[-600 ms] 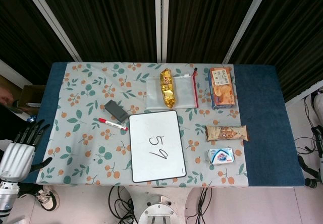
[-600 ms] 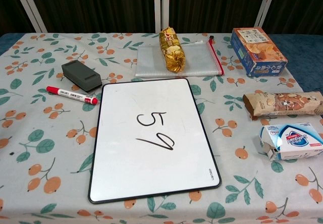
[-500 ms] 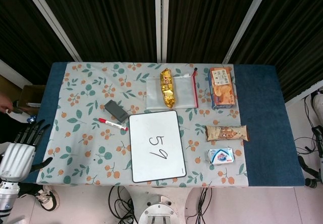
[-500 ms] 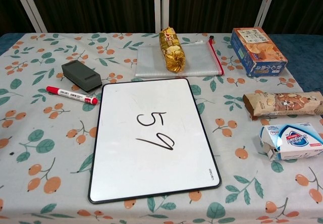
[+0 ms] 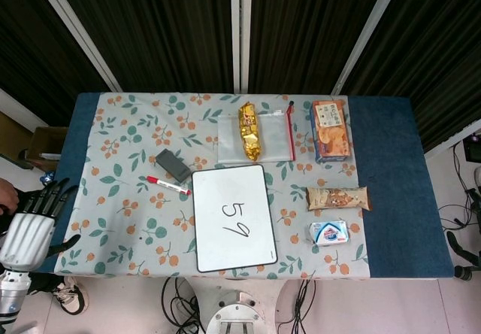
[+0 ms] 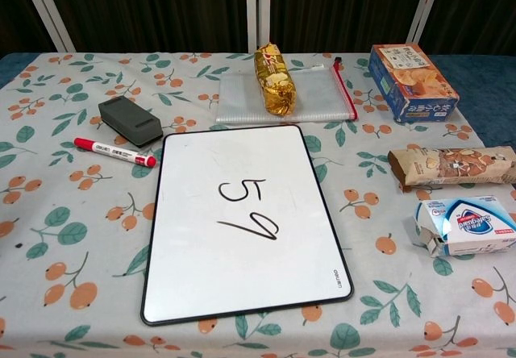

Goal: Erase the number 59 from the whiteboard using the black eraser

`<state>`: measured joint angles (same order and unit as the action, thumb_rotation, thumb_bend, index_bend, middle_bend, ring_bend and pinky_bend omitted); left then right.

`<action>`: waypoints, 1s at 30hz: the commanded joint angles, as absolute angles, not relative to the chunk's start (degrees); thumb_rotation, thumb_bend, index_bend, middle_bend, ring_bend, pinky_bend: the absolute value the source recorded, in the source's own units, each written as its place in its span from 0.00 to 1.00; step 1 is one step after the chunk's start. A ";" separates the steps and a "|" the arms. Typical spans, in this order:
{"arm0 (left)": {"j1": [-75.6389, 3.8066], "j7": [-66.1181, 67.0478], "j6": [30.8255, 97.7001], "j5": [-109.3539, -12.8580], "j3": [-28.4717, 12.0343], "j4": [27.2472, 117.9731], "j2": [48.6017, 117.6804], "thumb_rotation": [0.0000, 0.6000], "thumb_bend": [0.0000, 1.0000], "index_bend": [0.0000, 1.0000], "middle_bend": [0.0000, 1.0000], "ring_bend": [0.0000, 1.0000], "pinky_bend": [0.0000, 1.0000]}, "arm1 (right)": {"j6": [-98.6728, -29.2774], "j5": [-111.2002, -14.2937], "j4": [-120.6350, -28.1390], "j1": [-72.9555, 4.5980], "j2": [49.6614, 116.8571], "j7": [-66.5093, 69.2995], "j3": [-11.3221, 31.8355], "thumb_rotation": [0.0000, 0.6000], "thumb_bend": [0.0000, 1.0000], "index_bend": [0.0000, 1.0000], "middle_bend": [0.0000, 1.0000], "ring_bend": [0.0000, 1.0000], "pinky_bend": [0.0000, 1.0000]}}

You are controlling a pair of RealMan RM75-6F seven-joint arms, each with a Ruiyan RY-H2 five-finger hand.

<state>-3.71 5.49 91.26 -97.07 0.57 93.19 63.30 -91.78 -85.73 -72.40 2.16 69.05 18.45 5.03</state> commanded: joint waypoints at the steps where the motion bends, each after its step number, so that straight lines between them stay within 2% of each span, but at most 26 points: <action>1: -4.25 5.10 90.80 -97.68 0.62 93.17 63.40 1.00 0.04 0.10 0.06 0.06 0.19 | -91.96 -85.84 -72.52 2.20 68.97 18.36 5.06 1.00 0.21 0.00 0.00 0.00 0.00; 7: -8.86 4.83 85.87 -98.98 -0.73 94.03 62.37 1.00 0.04 0.10 0.06 0.06 0.19 | -92.01 -85.89 -72.41 2.18 68.77 18.31 5.10 1.00 0.21 0.00 0.00 0.00 0.00; 16: -20.45 4.24 73.48 -97.97 -5.65 97.18 62.23 1.00 0.05 0.10 0.07 0.06 0.19 | -91.80 -85.76 -72.89 1.98 68.64 17.97 5.28 1.00 0.21 0.00 0.00 0.00 0.00; 27: -34.16 9.47 53.96 -88.28 -9.43 87.49 71.27 1.00 0.06 0.10 0.08 0.06 0.19 | -92.11 -84.84 -73.21 2.47 68.10 17.54 5.69 1.00 0.21 0.00 0.00 0.00 0.00; 30: -36.77 9.78 50.63 -85.88 -9.98 84.31 73.65 1.00 0.07 0.10 0.08 0.06 0.19 | -92.00 -84.77 -73.33 2.49 67.99 17.27 5.69 1.00 0.21 0.00 0.00 0.00 0.00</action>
<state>-34.13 8.61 53.51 -88.41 -9.05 87.16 71.20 -92.02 -84.79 -73.31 2.49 68.01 17.30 5.69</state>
